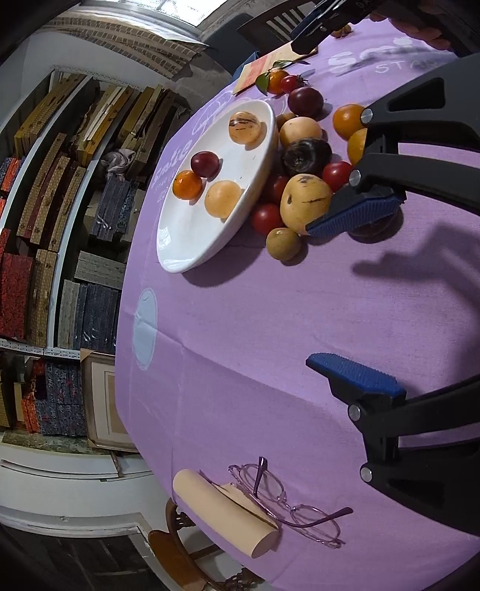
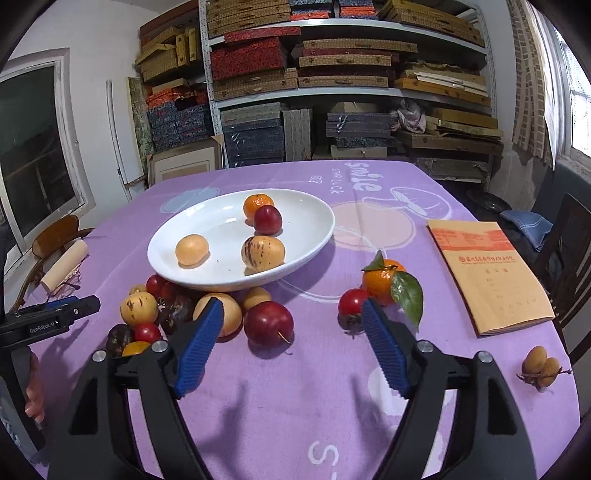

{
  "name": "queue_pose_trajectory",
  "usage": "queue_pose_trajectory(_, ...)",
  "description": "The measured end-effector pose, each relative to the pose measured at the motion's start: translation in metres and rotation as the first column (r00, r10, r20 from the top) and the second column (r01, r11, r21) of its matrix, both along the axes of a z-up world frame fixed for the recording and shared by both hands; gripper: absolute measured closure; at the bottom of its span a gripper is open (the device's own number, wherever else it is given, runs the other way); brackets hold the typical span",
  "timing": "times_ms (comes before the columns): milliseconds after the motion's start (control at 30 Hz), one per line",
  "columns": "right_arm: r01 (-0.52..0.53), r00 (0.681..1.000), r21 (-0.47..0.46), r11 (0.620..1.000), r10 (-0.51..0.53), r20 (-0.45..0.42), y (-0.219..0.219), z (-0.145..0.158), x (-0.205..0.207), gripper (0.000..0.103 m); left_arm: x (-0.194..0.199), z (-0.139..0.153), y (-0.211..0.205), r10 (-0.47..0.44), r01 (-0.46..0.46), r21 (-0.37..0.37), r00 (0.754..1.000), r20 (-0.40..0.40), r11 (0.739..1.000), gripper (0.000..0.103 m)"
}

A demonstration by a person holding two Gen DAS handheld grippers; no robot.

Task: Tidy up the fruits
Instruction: 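Close the left gripper around the dark purple fruit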

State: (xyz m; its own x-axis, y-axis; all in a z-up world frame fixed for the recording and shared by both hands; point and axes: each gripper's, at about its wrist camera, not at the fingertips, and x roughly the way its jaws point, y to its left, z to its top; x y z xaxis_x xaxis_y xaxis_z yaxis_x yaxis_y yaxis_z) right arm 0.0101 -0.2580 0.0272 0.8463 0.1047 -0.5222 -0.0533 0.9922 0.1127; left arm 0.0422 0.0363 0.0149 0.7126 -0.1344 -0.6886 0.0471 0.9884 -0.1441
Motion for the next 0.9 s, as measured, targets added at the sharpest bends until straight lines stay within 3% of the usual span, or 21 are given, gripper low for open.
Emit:
queue_pose_trajectory(100, 0.015, 1.000, -0.016, 1.000, -0.015, 0.020, 0.001, 0.001, -0.002, 0.015, -0.010, 0.004, -0.013, -0.053, 0.052, 0.016, 0.998, 0.033, 0.999, 0.024)
queue_pose_trajectory(200, 0.024, 1.000, -0.012, 1.000, -0.024, 0.014, -0.001, 0.001, 0.000, 0.014, -0.016, 0.001, -0.029, -0.090, 0.086, 0.081, 0.994, 0.055, 0.993, 0.019)
queue_pose_trajectory(367, 0.032, 0.999, 0.001, 0.999, -0.032, 0.015, -0.005, 0.003, 0.003, 0.012, -0.014, -0.012, -0.043, -0.127, 0.125, 0.107, 0.992, 0.014, 0.986, 0.019)
queue_pose_trajectory(633, 0.029, 0.999, 0.001, 1.000, -0.029, 0.020, -0.006, 0.005, 0.002, 0.009, -0.002, -0.023, -0.043, -0.115, 0.119, 0.070, 0.992, -0.051, 0.990, 0.018)
queue_pose_trajectory(767, 0.031, 0.999, 0.000, 1.000, -0.031, 0.021, -0.005, 0.005, 0.002, 0.009, 0.000, -0.026, -0.051, -0.121, 0.127, 0.093, 0.990, -0.070, 0.988, 0.018)
queue_pose_trajectory(833, 0.030, 0.999, 0.002, 1.000, -0.030, 0.019, -0.005, 0.005, 0.002, 0.009, 0.003, -0.028, -0.052, -0.123, 0.130, 0.091, 0.989, -0.086, 0.987, 0.020)
queue_pose_trajectory(900, 0.029, 0.999, 0.000, 1.000, -0.029, 0.018, -0.003, 0.006, 0.002, 0.009, 0.005, -0.030, -0.050, -0.134, 0.142, 0.067, 0.985, -0.104, 0.988, 0.034)
